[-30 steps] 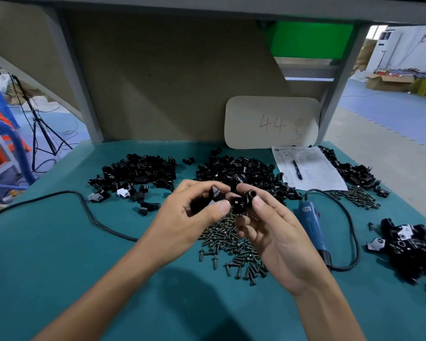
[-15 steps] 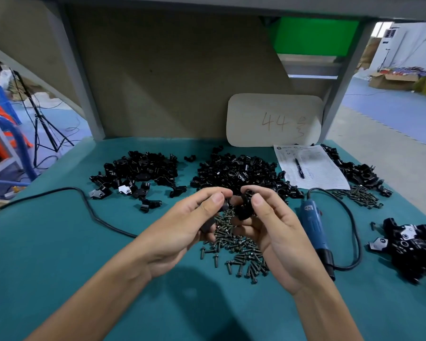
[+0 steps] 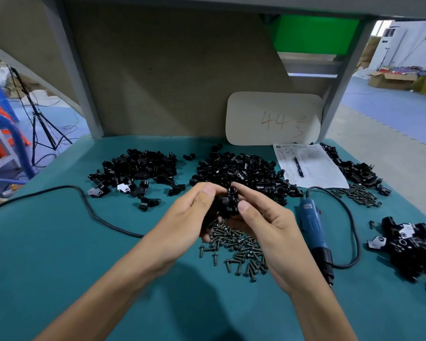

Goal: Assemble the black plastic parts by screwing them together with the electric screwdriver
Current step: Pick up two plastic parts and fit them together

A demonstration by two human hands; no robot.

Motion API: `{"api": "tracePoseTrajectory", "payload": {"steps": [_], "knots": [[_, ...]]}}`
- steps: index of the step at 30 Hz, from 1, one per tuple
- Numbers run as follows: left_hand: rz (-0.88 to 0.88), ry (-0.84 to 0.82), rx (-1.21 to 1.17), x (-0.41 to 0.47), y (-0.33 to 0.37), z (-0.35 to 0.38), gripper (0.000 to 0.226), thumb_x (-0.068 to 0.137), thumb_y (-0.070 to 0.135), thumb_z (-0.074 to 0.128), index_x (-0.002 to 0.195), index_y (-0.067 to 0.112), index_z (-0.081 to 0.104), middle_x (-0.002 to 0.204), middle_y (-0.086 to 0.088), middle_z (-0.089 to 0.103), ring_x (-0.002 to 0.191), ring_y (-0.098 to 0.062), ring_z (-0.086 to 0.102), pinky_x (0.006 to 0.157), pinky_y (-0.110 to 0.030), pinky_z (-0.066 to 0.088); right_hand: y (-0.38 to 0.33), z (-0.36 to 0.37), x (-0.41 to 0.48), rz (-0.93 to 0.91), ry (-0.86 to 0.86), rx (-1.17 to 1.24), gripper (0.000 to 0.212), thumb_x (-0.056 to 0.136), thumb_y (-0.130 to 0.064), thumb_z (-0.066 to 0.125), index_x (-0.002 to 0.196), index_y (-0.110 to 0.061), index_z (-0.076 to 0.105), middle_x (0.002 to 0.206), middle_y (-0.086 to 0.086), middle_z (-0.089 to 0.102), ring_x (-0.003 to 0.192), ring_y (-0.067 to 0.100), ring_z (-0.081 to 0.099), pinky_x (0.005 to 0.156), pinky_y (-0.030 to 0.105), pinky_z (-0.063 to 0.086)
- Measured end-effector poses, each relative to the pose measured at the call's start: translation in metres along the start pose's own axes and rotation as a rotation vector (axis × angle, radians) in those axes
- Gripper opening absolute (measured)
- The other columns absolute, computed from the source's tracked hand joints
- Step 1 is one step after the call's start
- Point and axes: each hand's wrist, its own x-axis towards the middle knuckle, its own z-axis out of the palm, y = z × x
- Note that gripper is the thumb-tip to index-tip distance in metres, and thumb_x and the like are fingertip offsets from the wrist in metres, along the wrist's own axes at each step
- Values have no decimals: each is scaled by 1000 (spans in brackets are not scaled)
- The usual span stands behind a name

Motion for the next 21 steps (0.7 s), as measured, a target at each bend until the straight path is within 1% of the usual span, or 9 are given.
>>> {"api": "tracePoseTrajectory", "payload": {"steps": [2,4,5,11,13,15,18,19,21], "knots": [[48,-33,82,-1,-2,-3,21,90,60,51,106,51,62,81,18,66,70,3,57,65,-16,49,-2,-1,-1,-6,5,20,34,104,-14,58,127,-34,71,122,-3,74,115,17,70,98,38,56],[110,-19,170,-1,-4,-5,17,93,55,61,110,54,59,85,23,67,74,6,60,67,-12,47,-5,1,-3,-13,-4,67,31,102,-16,58,124,-31,72,119,1,75,110,18,72,89,26,58],[136,-5,194,-1,-4,-6,18,93,54,63,111,53,59,86,22,68,75,5,60,68,-13,47,-6,2,-4,-20,-5,82,29,100,-18,59,123,-30,72,118,3,75,109,19,72,87,24,58],[201,77,288,-4,-5,-4,34,87,67,57,116,49,57,77,18,64,66,0,56,61,-21,48,-11,4,-6,-51,-10,115,26,96,-21,61,118,-28,73,115,5,75,106,21,73,86,26,58],[208,85,334,-6,-4,-3,35,89,66,54,119,49,56,87,19,68,74,-3,63,67,-26,53,-12,5,-6,-59,-17,115,26,97,-22,61,119,-30,72,115,5,75,107,21,73,87,27,58],[210,86,391,-9,-3,-1,39,91,67,50,125,49,55,102,20,70,92,-5,67,78,-31,56,-12,5,-5,-66,-19,119,27,97,-23,61,121,-30,72,117,4,75,109,21,72,88,28,58],[237,144,471,-11,-2,1,51,91,69,47,137,48,53,119,29,65,113,7,59,92,-16,49,-12,5,-5,-70,-18,145,28,98,-25,62,124,-29,71,121,4,74,113,21,71,91,27,57],[251,167,473,-11,-1,1,51,91,68,48,137,47,53,120,30,63,115,9,57,91,-10,45,-12,5,-4,-72,-18,154,28,98,-26,62,124,-28,70,123,4,73,115,22,70,92,28,57],[264,175,456,-11,1,1,46,92,64,50,135,47,56,115,27,63,111,5,58,85,-8,43,-13,6,-4,-70,-23,174,29,97,-28,64,126,-26,70,125,6,73,117,24,69,95,31,56]]}}
